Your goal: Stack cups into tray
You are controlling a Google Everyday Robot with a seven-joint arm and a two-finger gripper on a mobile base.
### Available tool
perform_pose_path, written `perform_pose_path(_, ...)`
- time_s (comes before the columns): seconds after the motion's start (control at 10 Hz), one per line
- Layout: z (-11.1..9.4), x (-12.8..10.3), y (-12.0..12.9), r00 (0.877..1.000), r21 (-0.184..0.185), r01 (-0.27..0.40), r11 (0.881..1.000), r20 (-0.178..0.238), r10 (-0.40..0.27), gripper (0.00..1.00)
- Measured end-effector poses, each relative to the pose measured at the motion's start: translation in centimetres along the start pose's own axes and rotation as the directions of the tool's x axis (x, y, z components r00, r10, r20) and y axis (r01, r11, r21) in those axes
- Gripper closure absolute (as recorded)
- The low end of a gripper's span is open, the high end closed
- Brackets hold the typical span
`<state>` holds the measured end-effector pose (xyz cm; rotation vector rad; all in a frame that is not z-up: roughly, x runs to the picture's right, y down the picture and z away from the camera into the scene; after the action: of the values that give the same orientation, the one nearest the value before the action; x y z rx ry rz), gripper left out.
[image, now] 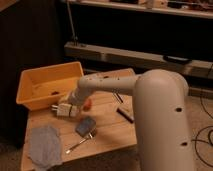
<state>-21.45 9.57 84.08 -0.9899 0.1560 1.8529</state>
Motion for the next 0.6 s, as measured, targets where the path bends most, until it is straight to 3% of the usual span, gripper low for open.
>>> perform_pose_path(0.6, 0.59, -0.52, 0.68, 1.0, 0.03, 0.007, 1.0, 0.005, -0.007, 0.22)
